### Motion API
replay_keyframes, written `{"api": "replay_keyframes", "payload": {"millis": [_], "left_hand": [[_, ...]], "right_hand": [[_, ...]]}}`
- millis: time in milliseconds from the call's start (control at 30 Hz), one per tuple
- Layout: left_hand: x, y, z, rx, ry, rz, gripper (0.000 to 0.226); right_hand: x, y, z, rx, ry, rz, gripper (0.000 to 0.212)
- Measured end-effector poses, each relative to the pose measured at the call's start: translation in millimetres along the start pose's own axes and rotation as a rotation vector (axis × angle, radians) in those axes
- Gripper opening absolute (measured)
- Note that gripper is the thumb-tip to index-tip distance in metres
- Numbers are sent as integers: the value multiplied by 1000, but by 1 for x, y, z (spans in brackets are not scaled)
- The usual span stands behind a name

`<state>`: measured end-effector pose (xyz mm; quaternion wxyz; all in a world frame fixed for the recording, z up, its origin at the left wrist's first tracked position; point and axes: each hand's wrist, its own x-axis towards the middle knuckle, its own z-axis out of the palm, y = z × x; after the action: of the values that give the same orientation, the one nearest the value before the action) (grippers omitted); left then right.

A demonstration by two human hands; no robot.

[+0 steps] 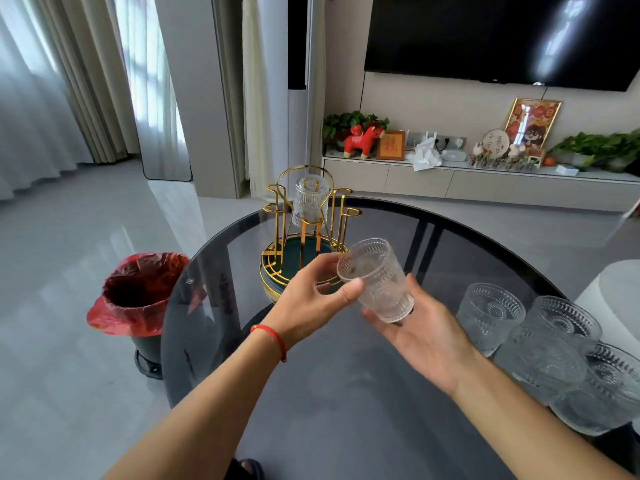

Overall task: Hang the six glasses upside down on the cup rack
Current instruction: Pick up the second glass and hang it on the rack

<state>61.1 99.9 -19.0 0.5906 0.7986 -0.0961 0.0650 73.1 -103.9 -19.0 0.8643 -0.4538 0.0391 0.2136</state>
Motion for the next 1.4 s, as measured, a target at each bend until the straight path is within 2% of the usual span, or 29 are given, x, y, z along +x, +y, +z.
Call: {"api": "replay_keyframes", "payload": {"millis": [67,133,200,300,400,567,733,833,1167,1400], "left_hand": [[0,-15,-10,203,107,-41,62],[1,-31,-15,516,223,-68,49],[2,-38,-14,727,209,-77,39],[2,-45,-11,782,148,-65,39],[4,-43,-8,809,165,-61,37],[5,-42,-12,841,157,-61,35],[6,-45,-16,764,218,-57,49],[6,-46,-17,749,225,-46,47],[8,-47,-17,754,242,-62,47],[8,-48,-15,746,263,-63,45]], "right_hand": [[4,-2,-3,-21,57,-62,52],[6,-6,-3,-91,102,-168,55],[5,-15,1,-193,129,-289,53],[7,-37,23,-304,109,-463,56],[18,-72,70,-525,81,-668,79],[76,-111,163,-839,114,-925,70],[140,-111,222,-1034,78,-866,73],[166,-103,235,-1194,66,-803,75],[198,-75,233,-1750,67,-617,70],[196,-65,231,-2079,42,-574,68]]}}
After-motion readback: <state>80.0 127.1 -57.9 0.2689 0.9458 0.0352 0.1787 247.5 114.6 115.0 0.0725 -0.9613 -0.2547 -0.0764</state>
